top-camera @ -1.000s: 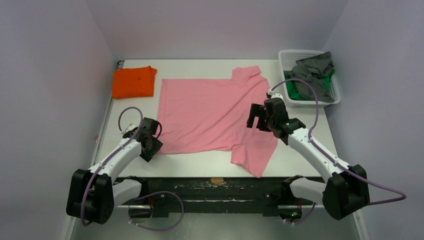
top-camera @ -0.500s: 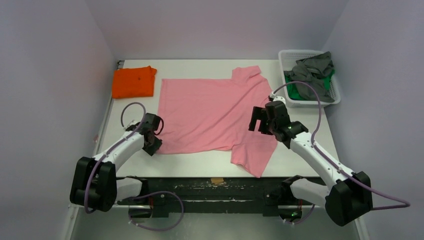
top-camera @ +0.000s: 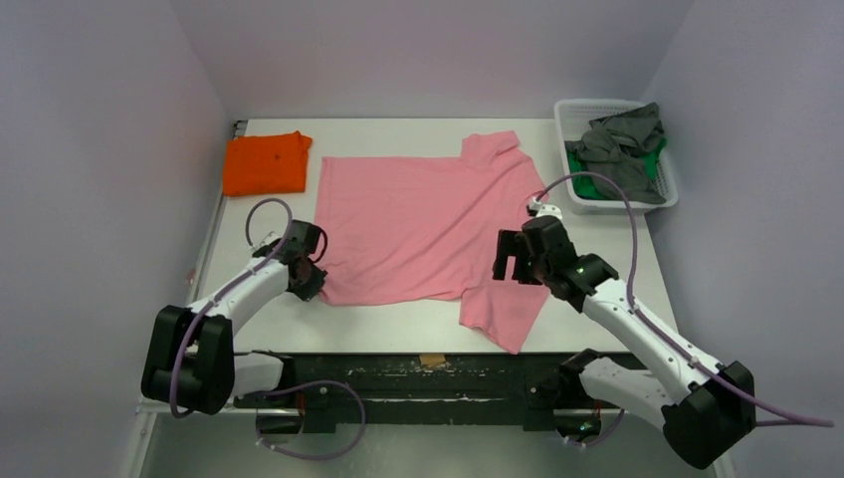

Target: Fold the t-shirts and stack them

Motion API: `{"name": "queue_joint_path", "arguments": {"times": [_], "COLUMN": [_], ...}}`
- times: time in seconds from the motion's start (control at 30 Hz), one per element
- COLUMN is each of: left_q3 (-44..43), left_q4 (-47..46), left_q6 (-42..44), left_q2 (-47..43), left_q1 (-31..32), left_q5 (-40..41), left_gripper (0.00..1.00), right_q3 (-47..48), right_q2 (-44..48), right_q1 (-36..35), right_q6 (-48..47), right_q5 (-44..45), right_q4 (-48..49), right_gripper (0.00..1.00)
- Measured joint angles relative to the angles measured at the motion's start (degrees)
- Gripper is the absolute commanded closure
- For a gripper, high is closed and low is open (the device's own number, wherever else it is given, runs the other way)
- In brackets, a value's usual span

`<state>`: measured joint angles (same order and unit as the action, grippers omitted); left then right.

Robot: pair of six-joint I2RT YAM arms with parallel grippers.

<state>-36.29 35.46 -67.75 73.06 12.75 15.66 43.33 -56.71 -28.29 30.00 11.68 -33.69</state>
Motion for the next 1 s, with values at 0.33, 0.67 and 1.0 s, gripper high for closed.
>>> {"name": "queue_joint_path", "arguments": {"times": [0.33,0.67,1.0], "left_q3": [1.5,3.0,3.4], "left_q4": [1.2,3.0,3.6], "left_q6": [1.6,2.4,2.4], "left_q2": [-9.1,-11.8,-13.2], "left_q1": [0.0,0.0,0.0], "left_q5": [0.5,1.5,1.6], "left_gripper": [1.00,1.00,1.00], "right_q3": [-2.1,-5.8,-6.0], "right_q2": [-14.7,-17.2,-17.0], "right_q1": [-28.1,-29.8,-27.0], "right_q6": [8.1,15.3,19.3], "right_q5": [1.1,1.3,2.6], "right_q4": [-5.8,-9.5,-9.5], "right_gripper": [0.26,0.52,0.56]}}
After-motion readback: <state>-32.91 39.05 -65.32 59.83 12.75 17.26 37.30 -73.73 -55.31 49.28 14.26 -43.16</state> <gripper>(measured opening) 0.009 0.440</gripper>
